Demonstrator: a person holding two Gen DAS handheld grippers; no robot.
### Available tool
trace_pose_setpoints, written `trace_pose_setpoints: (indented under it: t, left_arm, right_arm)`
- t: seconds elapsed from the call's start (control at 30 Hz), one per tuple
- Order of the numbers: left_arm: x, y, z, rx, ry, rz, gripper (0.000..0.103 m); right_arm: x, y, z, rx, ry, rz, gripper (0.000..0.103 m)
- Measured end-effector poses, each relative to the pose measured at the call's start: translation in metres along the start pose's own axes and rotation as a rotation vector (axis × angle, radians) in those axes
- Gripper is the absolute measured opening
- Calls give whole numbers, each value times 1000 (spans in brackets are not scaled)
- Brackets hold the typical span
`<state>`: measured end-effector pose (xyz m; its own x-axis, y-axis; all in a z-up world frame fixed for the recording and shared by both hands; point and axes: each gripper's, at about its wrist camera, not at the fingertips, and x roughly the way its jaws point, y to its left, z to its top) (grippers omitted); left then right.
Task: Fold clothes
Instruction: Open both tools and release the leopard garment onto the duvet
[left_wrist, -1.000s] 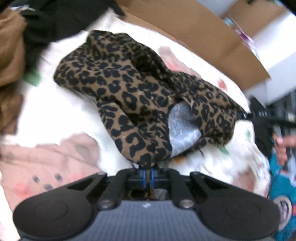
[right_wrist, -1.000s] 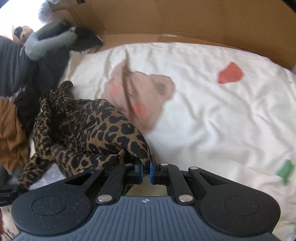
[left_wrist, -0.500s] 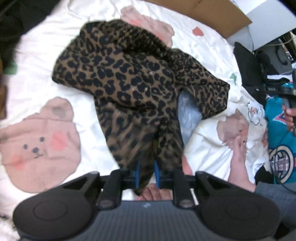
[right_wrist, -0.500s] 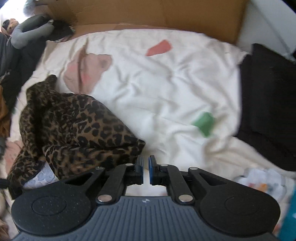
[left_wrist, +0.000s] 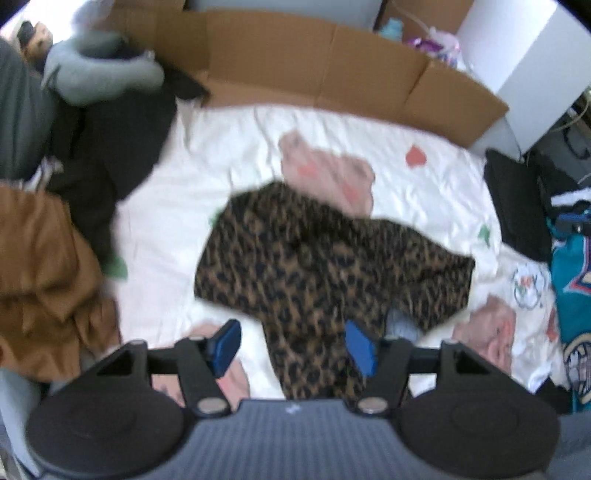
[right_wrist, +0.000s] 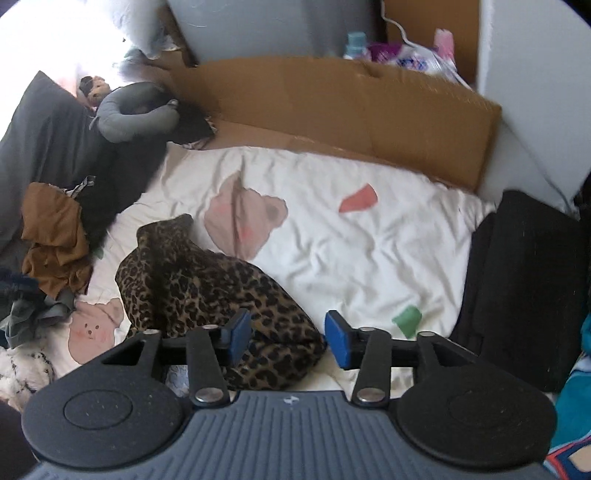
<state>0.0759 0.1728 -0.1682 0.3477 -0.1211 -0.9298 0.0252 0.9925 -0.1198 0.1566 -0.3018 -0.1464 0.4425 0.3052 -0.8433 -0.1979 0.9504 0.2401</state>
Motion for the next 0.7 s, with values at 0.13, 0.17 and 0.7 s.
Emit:
trace_pose_setpoints:
  t: [0.13,0.17,0.7]
  left_arm:
    - [12,9,23,19,-26,-10,66]
    - [17,12,29,28,-31,-8,66]
    - [100,89,60,-49,-98,32,66]
  right_arm:
    - [7,16,10,-2,-33,-2,53]
    - [10,20,10,-4,-42,3,53]
    - [112,58,-17,-25,37,65,61]
